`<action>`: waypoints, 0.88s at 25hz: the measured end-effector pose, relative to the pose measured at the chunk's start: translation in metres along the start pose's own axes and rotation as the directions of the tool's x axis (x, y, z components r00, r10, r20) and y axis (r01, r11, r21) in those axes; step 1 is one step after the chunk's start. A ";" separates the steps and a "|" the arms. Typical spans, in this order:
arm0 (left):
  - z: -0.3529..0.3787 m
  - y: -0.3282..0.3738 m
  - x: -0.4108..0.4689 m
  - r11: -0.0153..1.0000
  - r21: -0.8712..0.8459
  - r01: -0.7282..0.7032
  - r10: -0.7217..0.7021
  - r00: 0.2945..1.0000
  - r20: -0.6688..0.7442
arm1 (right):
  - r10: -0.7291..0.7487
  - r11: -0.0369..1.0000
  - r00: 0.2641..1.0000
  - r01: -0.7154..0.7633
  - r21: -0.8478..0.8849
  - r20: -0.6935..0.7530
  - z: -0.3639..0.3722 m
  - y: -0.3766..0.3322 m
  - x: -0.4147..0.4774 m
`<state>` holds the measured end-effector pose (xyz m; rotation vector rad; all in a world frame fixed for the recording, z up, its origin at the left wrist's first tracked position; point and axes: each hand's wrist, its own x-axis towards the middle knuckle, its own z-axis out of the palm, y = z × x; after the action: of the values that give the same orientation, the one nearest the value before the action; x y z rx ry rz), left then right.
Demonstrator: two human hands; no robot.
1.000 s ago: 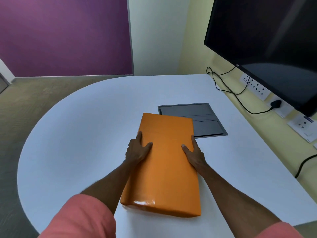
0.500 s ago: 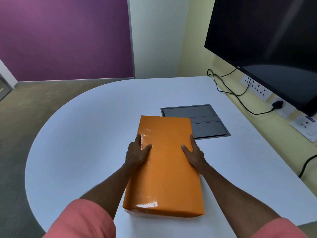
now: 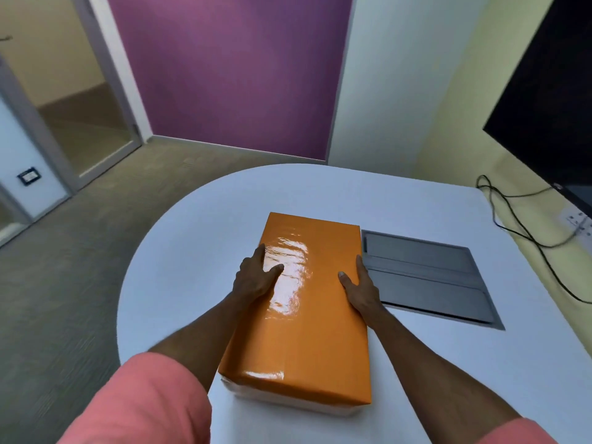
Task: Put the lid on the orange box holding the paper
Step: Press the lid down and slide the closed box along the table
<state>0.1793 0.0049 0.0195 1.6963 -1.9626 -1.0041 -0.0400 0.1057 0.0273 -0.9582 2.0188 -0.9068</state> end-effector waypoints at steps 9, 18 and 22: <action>-0.079 -0.059 0.025 0.989 -0.010 0.146 -0.147 0.984 -0.097 | -0.056 0.998 0.986 0.061 -0.024 0.159 0.081 -0.066 0.025; -0.156 -0.123 0.100 0.982 0.063 0.177 -0.174 0.983 -0.056 | -0.047 0.998 0.990 0.051 -0.026 0.134 0.185 -0.128 0.059; -0.179 -0.142 0.131 0.987 0.074 0.146 -0.144 0.989 -0.034 | -0.041 0.998 0.992 0.045 -0.032 0.121 0.214 -0.148 0.075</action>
<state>0.3717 -0.1748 0.0179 1.9081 -1.9043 -0.9592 0.1490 -0.0883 0.0189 -1.0535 1.9239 -0.8191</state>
